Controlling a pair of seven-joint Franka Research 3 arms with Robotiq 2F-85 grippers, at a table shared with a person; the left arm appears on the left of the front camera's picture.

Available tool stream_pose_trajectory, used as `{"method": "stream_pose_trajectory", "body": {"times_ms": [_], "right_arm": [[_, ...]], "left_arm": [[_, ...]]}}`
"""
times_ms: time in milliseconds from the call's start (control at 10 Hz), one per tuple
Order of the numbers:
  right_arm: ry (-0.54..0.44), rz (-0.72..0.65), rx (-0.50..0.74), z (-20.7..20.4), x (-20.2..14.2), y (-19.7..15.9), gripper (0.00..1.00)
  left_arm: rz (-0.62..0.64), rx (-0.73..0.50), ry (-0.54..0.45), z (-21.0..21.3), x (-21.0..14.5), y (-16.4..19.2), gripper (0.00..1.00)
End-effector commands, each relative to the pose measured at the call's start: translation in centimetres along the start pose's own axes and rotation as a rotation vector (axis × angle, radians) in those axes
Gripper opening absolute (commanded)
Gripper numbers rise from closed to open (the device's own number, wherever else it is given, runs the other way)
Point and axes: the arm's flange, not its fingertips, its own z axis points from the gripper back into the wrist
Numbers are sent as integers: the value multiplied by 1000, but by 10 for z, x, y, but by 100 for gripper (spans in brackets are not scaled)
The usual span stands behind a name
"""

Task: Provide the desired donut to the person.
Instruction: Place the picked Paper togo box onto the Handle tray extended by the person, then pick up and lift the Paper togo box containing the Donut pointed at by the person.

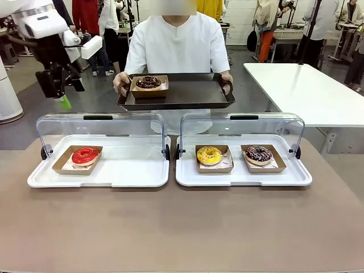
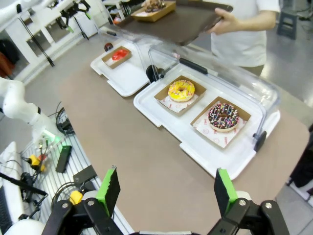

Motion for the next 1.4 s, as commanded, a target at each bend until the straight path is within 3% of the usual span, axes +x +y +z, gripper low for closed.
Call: {"method": "stream_pose_trajectory", "body": {"times_ms": [0,200,1300], "right_arm": [[0,0,0,-1,-1,1,100],[0,0,0,-1,-1,1,100],[0,0,0,-1,-1,1,100]], "left_arm": [[-19,23,-44,0,4,-5,100],[0,9,-5,2,0,-4,100],[-1,10,-7,1,0,-4,100]]}}
